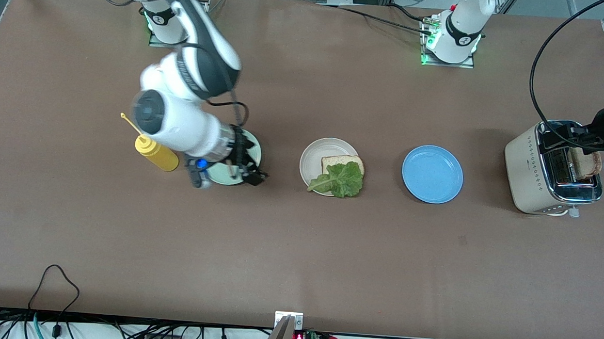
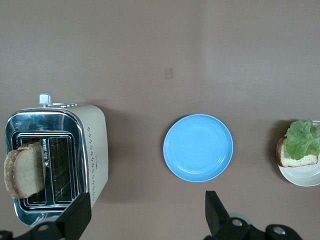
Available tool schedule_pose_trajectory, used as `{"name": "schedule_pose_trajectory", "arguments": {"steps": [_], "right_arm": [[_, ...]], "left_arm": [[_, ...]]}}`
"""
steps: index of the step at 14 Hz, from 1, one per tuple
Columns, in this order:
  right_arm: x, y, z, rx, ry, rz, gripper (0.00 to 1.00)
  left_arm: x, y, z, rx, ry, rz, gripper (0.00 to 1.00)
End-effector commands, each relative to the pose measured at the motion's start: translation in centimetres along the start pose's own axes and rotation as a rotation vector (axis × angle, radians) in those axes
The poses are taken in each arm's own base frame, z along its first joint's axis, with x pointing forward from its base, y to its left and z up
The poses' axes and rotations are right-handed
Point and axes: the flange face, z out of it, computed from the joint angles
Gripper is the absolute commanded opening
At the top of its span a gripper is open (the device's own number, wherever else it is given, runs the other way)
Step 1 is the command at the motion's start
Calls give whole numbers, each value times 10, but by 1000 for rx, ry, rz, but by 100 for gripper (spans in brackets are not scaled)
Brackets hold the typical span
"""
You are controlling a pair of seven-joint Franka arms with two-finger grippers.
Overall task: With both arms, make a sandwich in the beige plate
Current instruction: 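Withdraw the right gripper back beside the yellow bottle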
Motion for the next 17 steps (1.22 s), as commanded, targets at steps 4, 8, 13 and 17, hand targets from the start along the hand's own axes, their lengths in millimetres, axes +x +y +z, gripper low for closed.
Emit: {"name": "schedule_pose_trajectory", "arguments": {"steps": [4, 8, 13, 17], "right_arm": [[86, 75, -118, -80, -66, -287, 100], [128, 122, -176, -149, 1, -521, 100], [188, 190, -248, -267, 127, -715, 100], [209, 229, -293, -362, 211, -837, 100]], "left_arm": [[-3, -1, 0, 12, 8, 8, 100], [-3, -2, -1, 13, 10, 6, 100], [-3, 1, -1, 14, 13, 12, 100], [3, 1, 6, 14, -4, 23, 100]]}}
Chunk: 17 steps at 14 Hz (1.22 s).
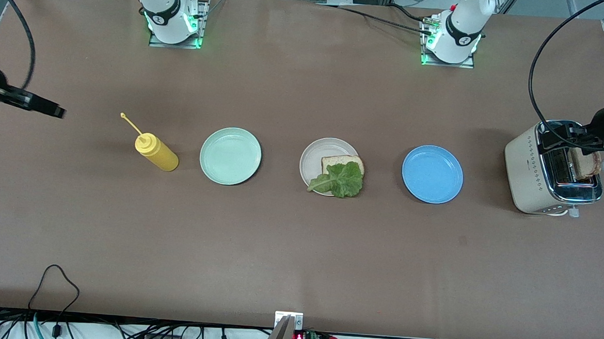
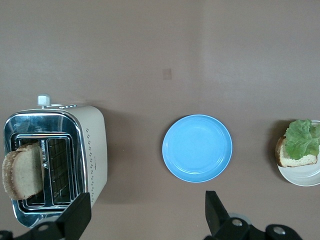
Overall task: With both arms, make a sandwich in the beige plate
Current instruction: 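Withdraw the right gripper back beside the yellow bottle, then lower the left gripper into the toaster and grasp the bread slice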
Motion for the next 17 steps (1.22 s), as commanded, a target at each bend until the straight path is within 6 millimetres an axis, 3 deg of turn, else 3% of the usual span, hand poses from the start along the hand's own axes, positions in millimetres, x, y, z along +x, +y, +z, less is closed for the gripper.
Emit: {"name": "schedule_pose_trajectory", "arguments": {"steps": [1, 3, 5, 8, 12, 15, 17], "right_arm": [[-15, 20, -14, -66, 27, -73, 100], [-14, 32, -16, -62, 32, -58, 100], [-12, 44, -13, -39, 19, -37, 100], [-11, 43, -11, -41, 16, -42, 100], [-11, 31, -12, -22, 22, -53, 100], [-11, 20, -13, 46, 21, -48, 100], [-17, -13, -16, 19, 28, -109, 100]], "left_arm": [[3, -2, 6, 24, -8, 18, 100], [16, -7, 26, 25, -35, 8, 100], [22, -21, 31, 41, -42, -10, 100], [22, -106, 40, 95, -64, -15, 100], [26, -198, 87, 52, -136, -45, 100], [27, -239, 128, 33, -181, 6, 100], [23, -261, 145, 15, -184, 15, 100]]}}
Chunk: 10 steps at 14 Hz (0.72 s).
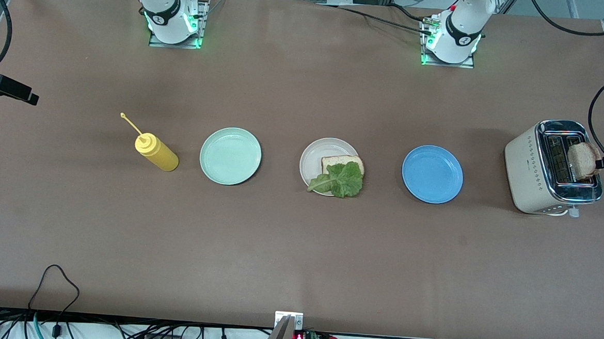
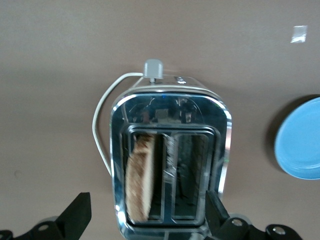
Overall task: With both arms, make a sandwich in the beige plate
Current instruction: 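Lower the left gripper into the toaster and grasp the bread slice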
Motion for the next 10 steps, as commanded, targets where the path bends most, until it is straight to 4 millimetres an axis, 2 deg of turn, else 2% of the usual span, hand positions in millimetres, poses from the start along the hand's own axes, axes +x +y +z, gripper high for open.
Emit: {"name": "schedule_pose_trajectory", "arguments": {"steps": [1, 7, 10], "right_arm": [[-8, -38, -4, -37, 7, -61, 100], [-10, -39, -6, -51, 9, -61, 100], [-8, -39, -5, -44, 16, -61, 100]], "left_arm": [[6, -20, 21, -18, -26, 39, 100], [-4, -22, 69, -132, -96, 21, 100], [-9, -17, 78, -152, -139, 24, 100]]}}
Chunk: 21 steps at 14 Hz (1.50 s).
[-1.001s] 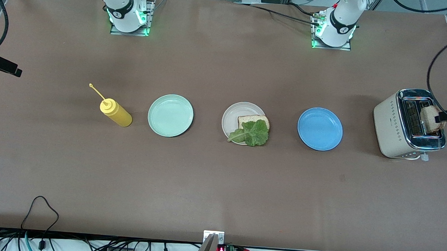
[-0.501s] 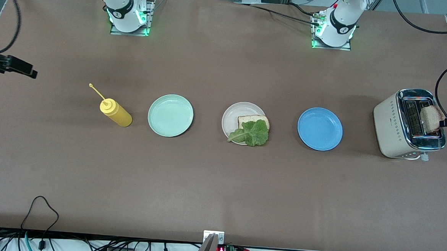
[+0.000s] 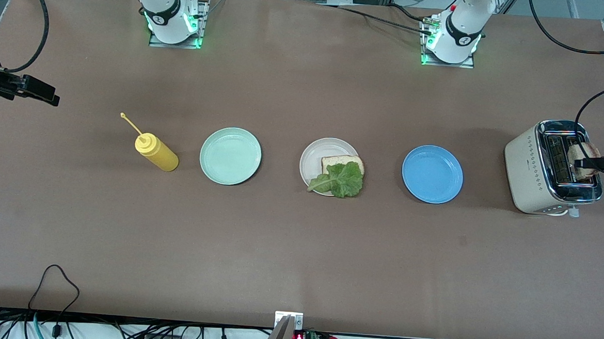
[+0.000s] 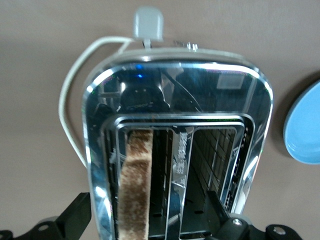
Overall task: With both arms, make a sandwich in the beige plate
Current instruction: 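Lower the left gripper into the toaster and grasp the bread slice, then lift the bread slice out and carry it over the beige plate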
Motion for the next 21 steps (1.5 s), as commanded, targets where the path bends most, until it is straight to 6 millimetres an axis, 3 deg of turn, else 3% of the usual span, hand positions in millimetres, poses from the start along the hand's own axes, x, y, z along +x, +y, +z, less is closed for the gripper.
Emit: {"name": "schedule_pose_trajectory", "arguments": {"steps": [1, 5, 12, 15, 17, 21], "right_arm": [[-4, 2, -4, 1, 11, 5, 100], [-6, 0, -2, 0, -1, 2, 100], [-6, 2, -2, 1, -3, 6, 100], [-6, 2, -2, 1, -3, 6, 100], [-6, 4, -2, 1, -4, 8, 100], [-6, 3, -2, 1, -3, 6, 100]], "left_arm": [[-6, 2, 2, -28, -11, 23, 97], [-7, 2, 0, -28, -13, 23, 76], [-8, 0, -8, -12, -3, 23, 27], [-11, 0, -14, -9, 1, 23, 15], [-14, 1, -32, -3, 13, 48, 11], [-36, 16, -96, -43, -23, 62, 8]]}}
